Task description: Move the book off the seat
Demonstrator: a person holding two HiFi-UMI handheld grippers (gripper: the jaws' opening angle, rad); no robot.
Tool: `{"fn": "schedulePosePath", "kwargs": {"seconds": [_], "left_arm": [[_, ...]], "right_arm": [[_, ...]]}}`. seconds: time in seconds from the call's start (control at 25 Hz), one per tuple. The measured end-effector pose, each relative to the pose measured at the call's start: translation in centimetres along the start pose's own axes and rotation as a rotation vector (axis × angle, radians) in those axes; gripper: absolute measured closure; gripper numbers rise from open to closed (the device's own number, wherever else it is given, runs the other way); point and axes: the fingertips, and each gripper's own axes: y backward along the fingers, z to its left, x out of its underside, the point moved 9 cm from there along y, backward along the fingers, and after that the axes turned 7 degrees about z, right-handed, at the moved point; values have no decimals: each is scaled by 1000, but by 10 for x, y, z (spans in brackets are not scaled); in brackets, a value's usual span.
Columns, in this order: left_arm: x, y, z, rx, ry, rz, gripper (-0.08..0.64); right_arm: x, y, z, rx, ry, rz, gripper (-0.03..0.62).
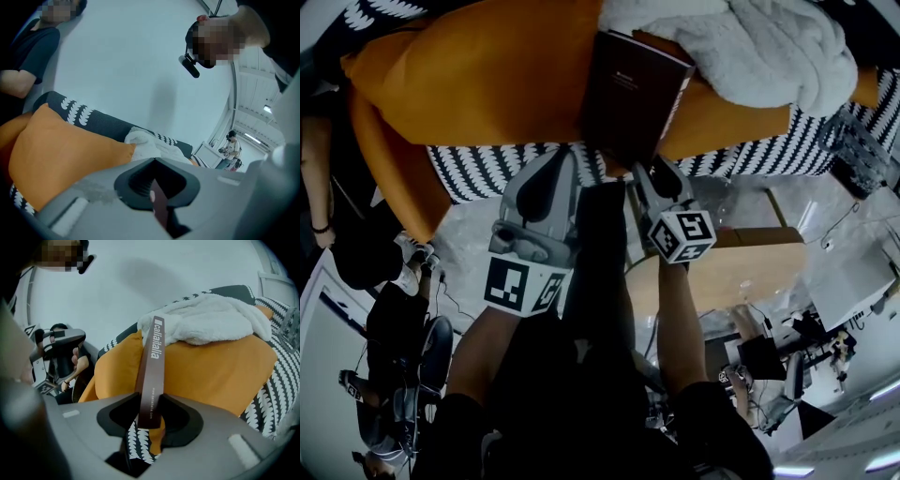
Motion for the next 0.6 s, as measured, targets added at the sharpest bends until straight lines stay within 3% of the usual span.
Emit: {"fn": "schedulePosePath", "kwargs": {"seconds": [0.6], "left_arm": [[-24,26,-2,12,-10,-38,554]], "right_arm": [[1,25,29,74,-53,-17,439]]}}
